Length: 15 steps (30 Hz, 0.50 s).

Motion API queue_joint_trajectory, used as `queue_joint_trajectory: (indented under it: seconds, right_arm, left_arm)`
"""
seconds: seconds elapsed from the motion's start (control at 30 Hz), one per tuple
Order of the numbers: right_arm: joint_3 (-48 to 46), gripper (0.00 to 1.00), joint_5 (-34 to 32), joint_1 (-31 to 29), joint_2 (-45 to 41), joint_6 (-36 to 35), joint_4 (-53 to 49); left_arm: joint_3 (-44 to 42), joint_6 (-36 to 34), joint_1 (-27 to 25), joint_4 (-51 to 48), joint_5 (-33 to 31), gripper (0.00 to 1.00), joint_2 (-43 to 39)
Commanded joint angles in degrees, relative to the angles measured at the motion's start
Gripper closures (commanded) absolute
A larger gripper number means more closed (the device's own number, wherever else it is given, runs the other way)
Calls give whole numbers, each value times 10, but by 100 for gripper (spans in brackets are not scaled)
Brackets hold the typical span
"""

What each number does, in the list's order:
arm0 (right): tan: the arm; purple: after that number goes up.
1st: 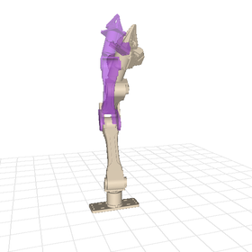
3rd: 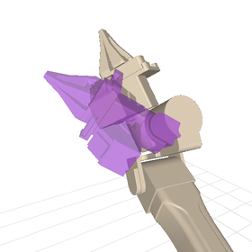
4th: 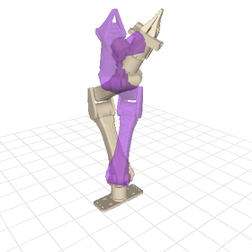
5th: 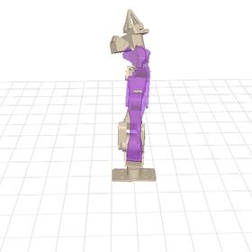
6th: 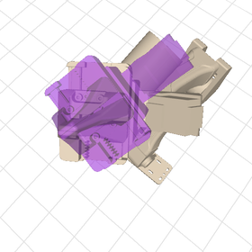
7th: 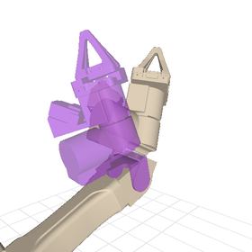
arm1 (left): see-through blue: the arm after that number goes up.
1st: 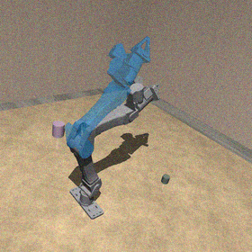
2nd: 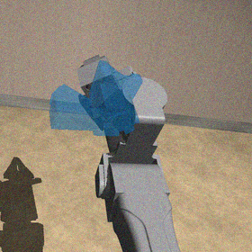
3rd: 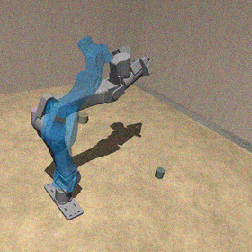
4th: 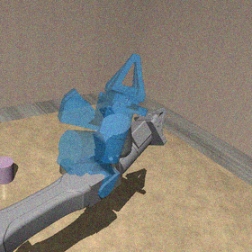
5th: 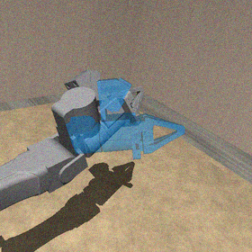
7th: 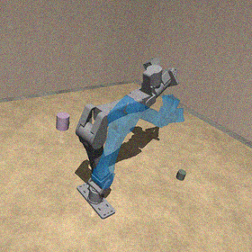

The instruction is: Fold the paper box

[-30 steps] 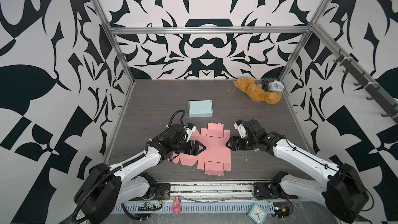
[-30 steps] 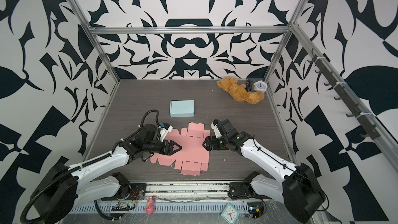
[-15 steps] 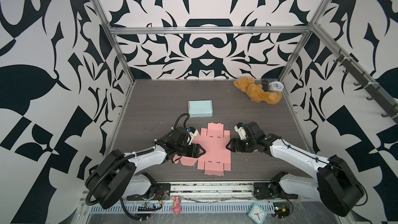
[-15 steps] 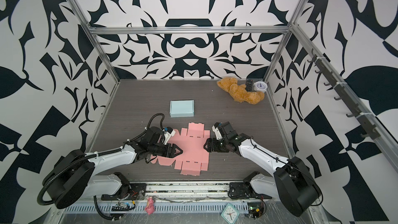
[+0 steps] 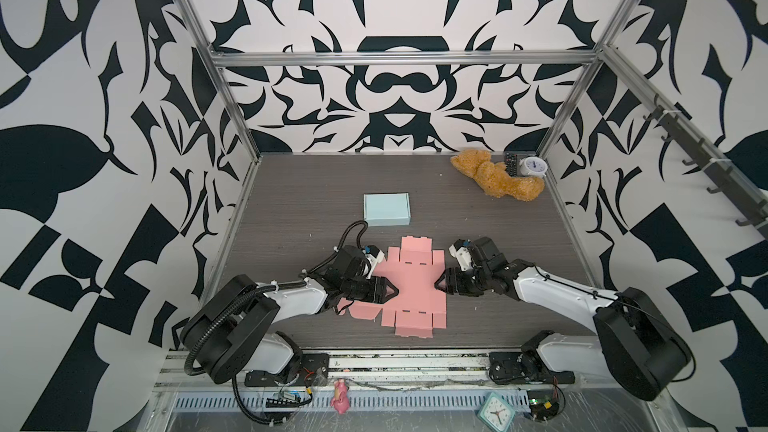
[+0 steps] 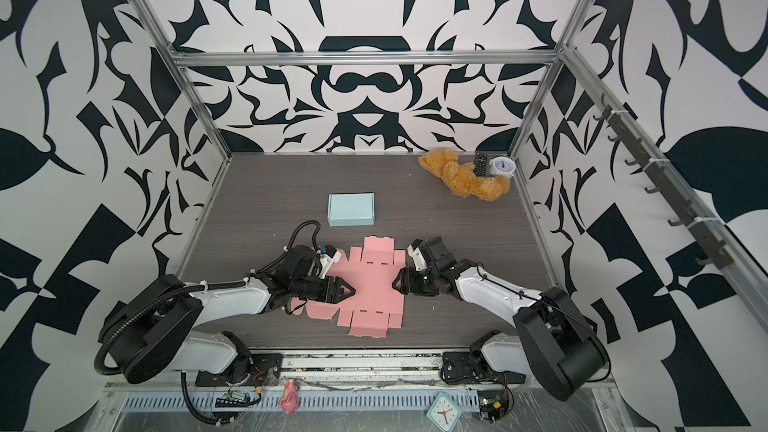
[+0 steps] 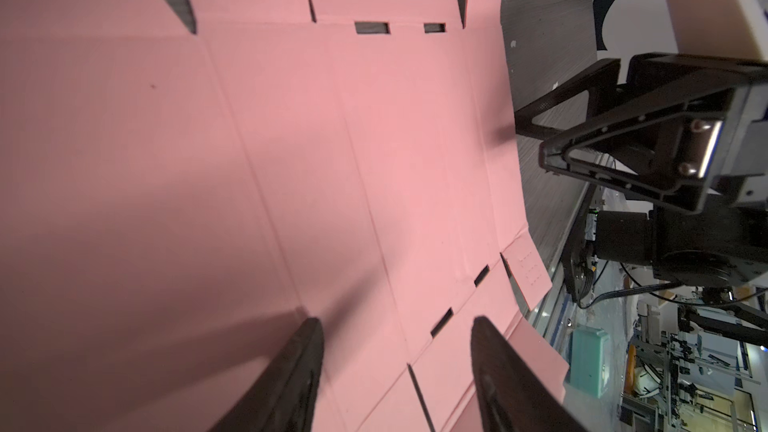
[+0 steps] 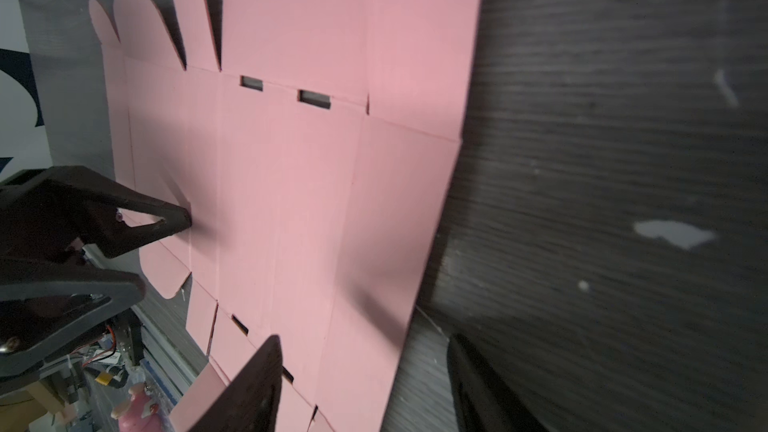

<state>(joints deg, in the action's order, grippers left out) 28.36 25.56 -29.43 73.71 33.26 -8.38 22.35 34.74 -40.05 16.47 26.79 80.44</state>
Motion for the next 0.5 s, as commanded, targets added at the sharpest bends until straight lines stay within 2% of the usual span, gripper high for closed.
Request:
queue_joint_trajectory:
  seconds: [0.0,0.47]
  right_arm:
    - [-8,36,18,1,5,12,29]
    - [-17,46,45,2,12,48,84]
  left_arm:
    - [-14,7,-4,-11,-10,40,15]
    - [-11,15,-14,7,-10,42,35]
